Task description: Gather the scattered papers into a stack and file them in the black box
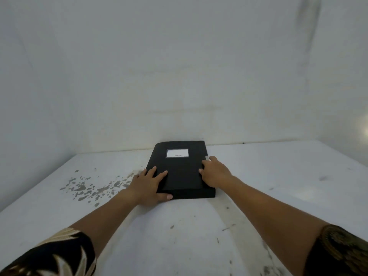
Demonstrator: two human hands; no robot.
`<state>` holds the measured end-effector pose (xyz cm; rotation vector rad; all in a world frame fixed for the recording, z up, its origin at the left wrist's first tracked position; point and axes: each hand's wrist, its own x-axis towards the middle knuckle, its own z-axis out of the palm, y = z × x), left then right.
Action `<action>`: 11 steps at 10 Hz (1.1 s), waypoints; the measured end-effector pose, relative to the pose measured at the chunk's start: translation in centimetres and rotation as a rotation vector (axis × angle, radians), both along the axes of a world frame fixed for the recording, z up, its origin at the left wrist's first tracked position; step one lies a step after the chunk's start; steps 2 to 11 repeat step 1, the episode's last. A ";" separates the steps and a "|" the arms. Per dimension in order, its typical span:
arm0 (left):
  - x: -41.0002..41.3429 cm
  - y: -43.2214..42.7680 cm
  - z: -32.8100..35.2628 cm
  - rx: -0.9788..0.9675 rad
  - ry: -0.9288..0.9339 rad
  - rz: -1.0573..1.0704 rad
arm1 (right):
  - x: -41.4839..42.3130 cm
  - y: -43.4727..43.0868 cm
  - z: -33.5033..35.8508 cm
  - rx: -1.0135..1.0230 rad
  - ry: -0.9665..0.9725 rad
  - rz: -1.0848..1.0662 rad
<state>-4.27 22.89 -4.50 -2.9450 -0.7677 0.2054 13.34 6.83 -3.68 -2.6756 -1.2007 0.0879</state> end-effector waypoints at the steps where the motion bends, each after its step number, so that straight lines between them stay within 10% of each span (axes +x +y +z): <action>1: 0.9 -1.6 2.4 0.080 0.008 -0.093 | -1.5 -2.5 1.1 0.275 0.097 -0.029; 11: 0.9 -1.6 2.4 0.080 0.008 -0.093 | -1.5 -2.5 1.1 0.275 0.097 -0.029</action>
